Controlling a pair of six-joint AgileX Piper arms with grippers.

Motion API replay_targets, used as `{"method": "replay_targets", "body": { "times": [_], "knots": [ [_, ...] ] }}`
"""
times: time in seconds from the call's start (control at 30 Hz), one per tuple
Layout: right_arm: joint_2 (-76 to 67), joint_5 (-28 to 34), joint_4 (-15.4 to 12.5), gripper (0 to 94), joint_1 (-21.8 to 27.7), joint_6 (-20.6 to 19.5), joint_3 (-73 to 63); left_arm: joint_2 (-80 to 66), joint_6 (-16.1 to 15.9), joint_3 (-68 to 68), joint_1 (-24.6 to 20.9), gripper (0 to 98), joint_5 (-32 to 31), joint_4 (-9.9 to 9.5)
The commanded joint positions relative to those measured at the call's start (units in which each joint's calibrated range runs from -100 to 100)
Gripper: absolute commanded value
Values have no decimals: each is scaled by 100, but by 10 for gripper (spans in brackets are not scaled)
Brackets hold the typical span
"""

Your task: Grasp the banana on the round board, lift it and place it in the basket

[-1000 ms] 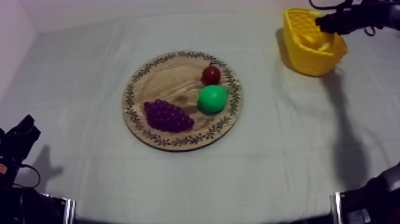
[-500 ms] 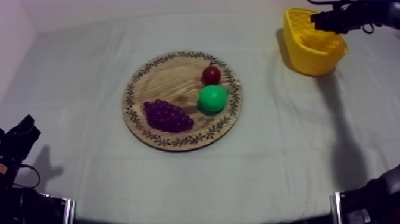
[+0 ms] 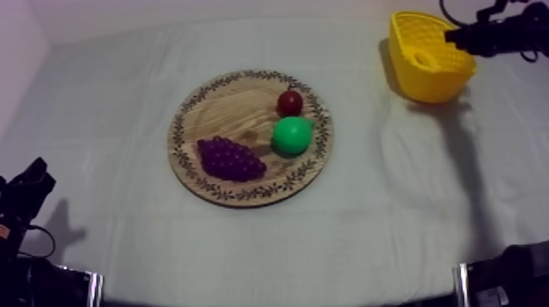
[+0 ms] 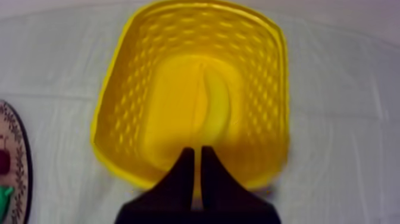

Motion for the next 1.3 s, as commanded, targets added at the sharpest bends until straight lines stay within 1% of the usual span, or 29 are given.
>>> {"method": "replay_targets", "body": {
  "times": [0.0, 0.13, 0.23, 0.33, 0.53, 0.57, 0.63, 0.7, 0.8, 0.87, 0.93, 1.03, 1.13, 1.27],
  "knots": [
    [-1015, -52, -90, 8, 23, 199, 947, -5, 1, -1, -1, 1, 0, -3],
    [-2037, -724, -189, 7, -37, 379, 2230, -5, -1, -1, -1, 1, 0, -3],
    [-2763, -1012, -248, 7, -103, 479, 3094, -5, -1, -1, -1, 1, 0, -3],
    [-3531, -1048, -268, 7, -133, 529, 3849, -5, -1, -1, -1, 1, 0, -3],
    [-5304, -924, -257, 7, -80, 628, 5277, -5, 0, -1, -1, 1, 0, -3],
    [-5593, -808, -116, 7, -47, 512, 5454, -5, 1, -1, -1, 1, 0, -3],
    [-6161, -511, 341, 7, 15, 94, 5729, -5, 1, -1, -1, 1, 0, -3],
    [-6687, -102, 694, 7, 32, -242, 5873, -5, 1, -1, -1, 1, 0, -3],
    [-7403, 509, 1136, 7, -21, -715, 5964, -5, 0, -1, -1, 1, 0, -3],
    [-7828, 939, 1365, 7, -79, -978, 5989, -5, -1, -1, -1, 1, 0, -3],
    [-8202, 1291, 1486, 7, -132, -1135, 5988, -5, 0, -1, -1, 1, 0, -3],
    [-8672, 1611, 1568, 7, -166, -1272, 5969, -5, 0, -1, -1, 1, 0, -3],
    [-8985, 1761, 1600, 7, -123, -1350, 5956, -5, -1, -1, -1, 1, 0, -3],
    [-9115, 1844, 1614, 6, -66, -1335, 5940, -5, 0, -1, -1, 1, 0, -3]
  ]
}}
